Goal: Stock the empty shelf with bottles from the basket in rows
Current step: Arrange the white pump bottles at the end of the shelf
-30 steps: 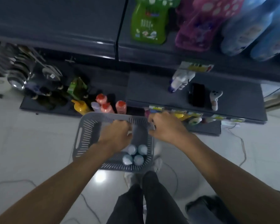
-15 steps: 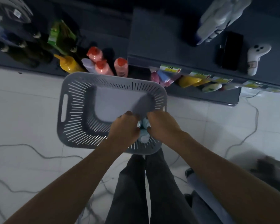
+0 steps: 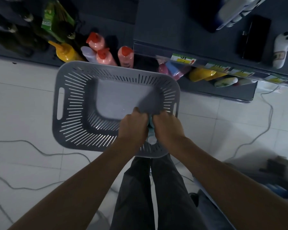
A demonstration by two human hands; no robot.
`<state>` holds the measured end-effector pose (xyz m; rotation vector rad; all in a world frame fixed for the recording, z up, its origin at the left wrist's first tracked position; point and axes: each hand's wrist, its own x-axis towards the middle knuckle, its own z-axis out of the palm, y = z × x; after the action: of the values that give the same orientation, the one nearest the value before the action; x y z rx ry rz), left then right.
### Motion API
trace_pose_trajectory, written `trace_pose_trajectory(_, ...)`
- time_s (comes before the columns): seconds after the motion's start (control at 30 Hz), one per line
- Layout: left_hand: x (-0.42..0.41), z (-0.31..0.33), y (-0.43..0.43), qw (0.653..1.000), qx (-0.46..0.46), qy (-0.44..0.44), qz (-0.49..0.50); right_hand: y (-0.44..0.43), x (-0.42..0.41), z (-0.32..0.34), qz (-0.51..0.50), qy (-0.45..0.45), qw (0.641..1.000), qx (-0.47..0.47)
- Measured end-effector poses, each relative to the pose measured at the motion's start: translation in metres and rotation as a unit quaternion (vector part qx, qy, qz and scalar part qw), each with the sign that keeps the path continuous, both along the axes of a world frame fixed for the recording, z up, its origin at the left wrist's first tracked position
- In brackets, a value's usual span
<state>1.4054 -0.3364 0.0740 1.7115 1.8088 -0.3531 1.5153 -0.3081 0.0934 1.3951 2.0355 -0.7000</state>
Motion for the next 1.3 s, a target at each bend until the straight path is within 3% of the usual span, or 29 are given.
trace_pose_trajectory(0.67, -0.004, 0.008, -0.002, 0.997, 0.056, 0.017, 0.050, 0.001, -0.003, 0.003, -0.029, 0.029, 0.995, 0.094)
trace_pose_trajectory(1.03, -0.006, 0.107, 0.023, 0.996, 0.072, 0.048, 0.018, 0.019, 0.002, 0.095, -0.023, 0.065, 0.985, 0.158)
trace_pose_trajectory(1.3, 0.006, 0.206, 0.052, 0.989, 0.135, 0.058, -0.021, 0.040, 0.028, 0.196, -0.041, 0.078, 0.975, 0.206)
